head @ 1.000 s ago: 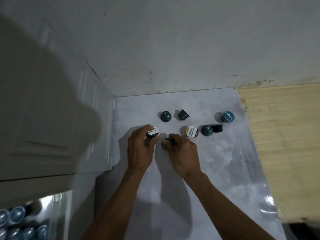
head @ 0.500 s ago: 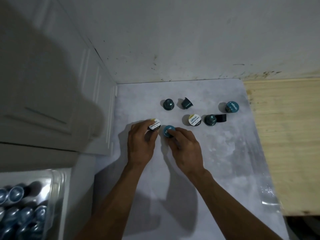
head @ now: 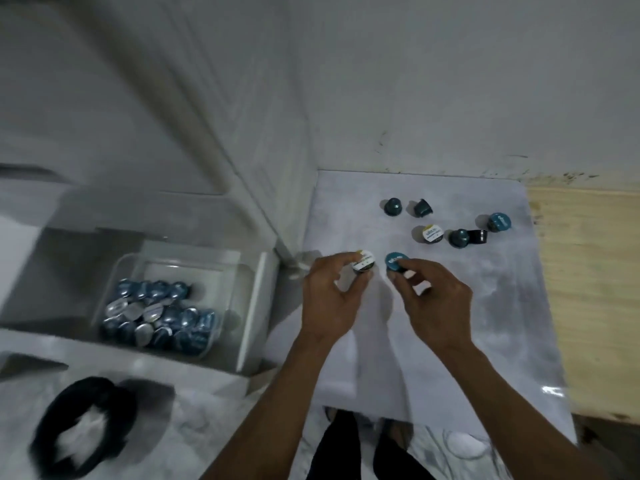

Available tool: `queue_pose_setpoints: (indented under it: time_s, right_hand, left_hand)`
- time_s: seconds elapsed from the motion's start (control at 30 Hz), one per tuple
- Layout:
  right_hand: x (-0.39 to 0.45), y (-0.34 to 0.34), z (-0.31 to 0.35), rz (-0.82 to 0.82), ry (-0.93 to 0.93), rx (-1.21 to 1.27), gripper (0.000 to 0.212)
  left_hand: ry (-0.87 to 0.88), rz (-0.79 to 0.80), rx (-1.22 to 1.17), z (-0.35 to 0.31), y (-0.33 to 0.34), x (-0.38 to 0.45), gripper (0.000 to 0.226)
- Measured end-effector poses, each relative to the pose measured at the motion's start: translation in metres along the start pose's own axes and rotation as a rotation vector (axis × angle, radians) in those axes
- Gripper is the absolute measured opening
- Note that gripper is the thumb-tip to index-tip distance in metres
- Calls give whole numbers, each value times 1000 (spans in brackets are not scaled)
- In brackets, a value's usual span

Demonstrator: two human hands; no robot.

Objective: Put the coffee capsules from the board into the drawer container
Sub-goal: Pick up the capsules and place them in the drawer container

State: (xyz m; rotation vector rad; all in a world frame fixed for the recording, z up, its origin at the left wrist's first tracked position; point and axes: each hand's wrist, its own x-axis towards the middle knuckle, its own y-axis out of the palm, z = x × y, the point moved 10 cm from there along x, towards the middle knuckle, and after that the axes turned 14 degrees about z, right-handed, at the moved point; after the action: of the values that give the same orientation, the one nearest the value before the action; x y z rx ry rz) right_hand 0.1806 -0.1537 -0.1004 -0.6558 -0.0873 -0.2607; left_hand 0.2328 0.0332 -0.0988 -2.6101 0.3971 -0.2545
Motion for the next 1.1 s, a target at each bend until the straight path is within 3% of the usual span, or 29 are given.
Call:
queue_pose_setpoints:
  time_s: [0.27,0.47,0.63,0.8,1.1]
  right_hand:
    - [-24,15,113,132,-68,144,16]
    - [-38,92,202,229,-183,187,19]
    - [-41,170,243,304,-159,136,15]
    - [-34,222,238,322,-22,76,15]
    - [0,264,197,397,120,-185,16]
  left_hand:
    - [39,-29,69,-42,-115,-71,27]
    - [-89,-6,176,16,-228,-109,28]
    - [-182,41,224,77,-308,-107,22]
    - [-187,181,256,109,-318,-78,18]
    - [-174,385,310,144,-263,-25,16]
